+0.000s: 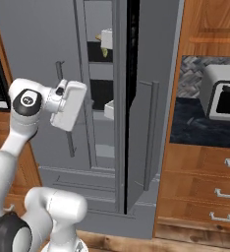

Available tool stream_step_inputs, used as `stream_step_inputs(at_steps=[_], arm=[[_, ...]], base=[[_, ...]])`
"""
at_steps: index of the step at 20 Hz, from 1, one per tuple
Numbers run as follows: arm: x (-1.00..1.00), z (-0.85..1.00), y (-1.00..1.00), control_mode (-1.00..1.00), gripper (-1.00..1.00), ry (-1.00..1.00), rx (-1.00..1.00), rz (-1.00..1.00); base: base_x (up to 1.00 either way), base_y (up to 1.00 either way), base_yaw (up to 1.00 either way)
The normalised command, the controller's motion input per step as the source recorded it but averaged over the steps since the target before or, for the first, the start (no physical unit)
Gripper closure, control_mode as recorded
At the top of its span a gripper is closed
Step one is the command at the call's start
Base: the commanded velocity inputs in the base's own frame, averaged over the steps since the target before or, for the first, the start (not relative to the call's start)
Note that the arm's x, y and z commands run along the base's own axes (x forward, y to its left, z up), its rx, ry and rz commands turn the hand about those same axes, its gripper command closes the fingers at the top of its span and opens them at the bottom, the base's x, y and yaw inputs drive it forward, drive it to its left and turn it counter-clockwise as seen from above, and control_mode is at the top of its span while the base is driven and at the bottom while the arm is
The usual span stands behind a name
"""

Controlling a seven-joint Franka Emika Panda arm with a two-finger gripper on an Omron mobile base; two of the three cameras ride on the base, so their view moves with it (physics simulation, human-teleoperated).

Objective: Retrieve the butter from the fridge and place it on a plate on the dining table. Then retrieve the butter knife by the fridge and place it near the plate.

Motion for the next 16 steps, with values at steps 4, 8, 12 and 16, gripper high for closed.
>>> stream_step_inputs(at_steps=[4,8,12,16], arm=[[0.44,-0.18,-0.13,-1.0,-1.0,-0.04,0.0,0.0],[0.44,-0.08,-0.36,-1.0,-1.0,-0.01,0.0,0.0],[0.4,-0.06,-0.3,-1.0,-1.0,0.0,0.0,0.0],[0.34,-0.06,-0.33,-1.0,-1.0,0.0,0.0,0.0]], base=[[0.0,0.0,0.0],[0.0,0.0,0.0],[0.0,0.0,0.0],[0.0,0.0,0.0]])
